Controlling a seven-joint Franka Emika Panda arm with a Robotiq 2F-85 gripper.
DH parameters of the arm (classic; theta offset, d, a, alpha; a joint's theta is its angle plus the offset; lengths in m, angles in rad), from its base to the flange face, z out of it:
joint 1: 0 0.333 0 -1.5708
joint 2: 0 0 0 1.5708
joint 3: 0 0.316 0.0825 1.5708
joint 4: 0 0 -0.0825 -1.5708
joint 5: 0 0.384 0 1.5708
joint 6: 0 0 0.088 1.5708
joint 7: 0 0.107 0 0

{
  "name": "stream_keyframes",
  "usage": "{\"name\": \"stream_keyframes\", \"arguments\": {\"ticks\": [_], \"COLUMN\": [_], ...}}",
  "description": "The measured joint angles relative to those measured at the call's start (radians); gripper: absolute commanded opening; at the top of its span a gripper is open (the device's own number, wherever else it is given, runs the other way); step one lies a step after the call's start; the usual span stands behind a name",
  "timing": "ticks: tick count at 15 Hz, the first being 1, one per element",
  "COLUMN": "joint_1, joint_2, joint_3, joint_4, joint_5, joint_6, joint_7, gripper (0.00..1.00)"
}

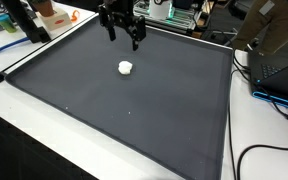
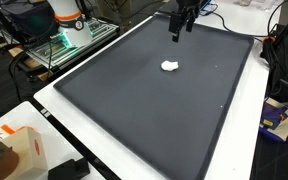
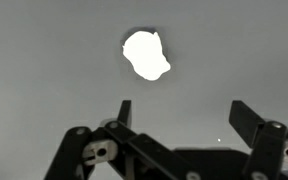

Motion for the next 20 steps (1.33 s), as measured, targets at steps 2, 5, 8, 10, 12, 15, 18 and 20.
{"name": "stream_keyframes", "arguments": {"ticks": [2, 5, 8, 10, 12, 15, 18, 20], "joint_1": [-0.008, -0.023, -0.037, -0.039, -0.039, -0.039, -0.042, -0.043], "joint_2": [0.023, 0.056, 0.082, 0.087, 0.087, 0.098, 0.116, 0.129], "joint_3": [0.0, 0.0, 0.002, 0.003, 0.003, -0.001, -0.005, -0.005], "joint_4": [0.041, 0.103, 0.15, 0.158, 0.159, 0.188, 0.231, 0.256], "joint_5": [0.01, 0.018, 0.05, 0.056, 0.055, 0.051, 0.05, 0.051], "joint_6": [-0.031, -0.087, -0.095, -0.095, -0.095, -0.154, -0.251, -0.295], "joint_7": [0.0, 0.0, -0.019, -0.022, -0.021, -0.016, -0.016, -0.016], "gripper": [1.0, 1.0, 1.0, 1.0, 1.0, 1.0, 1.0, 1.0]}}
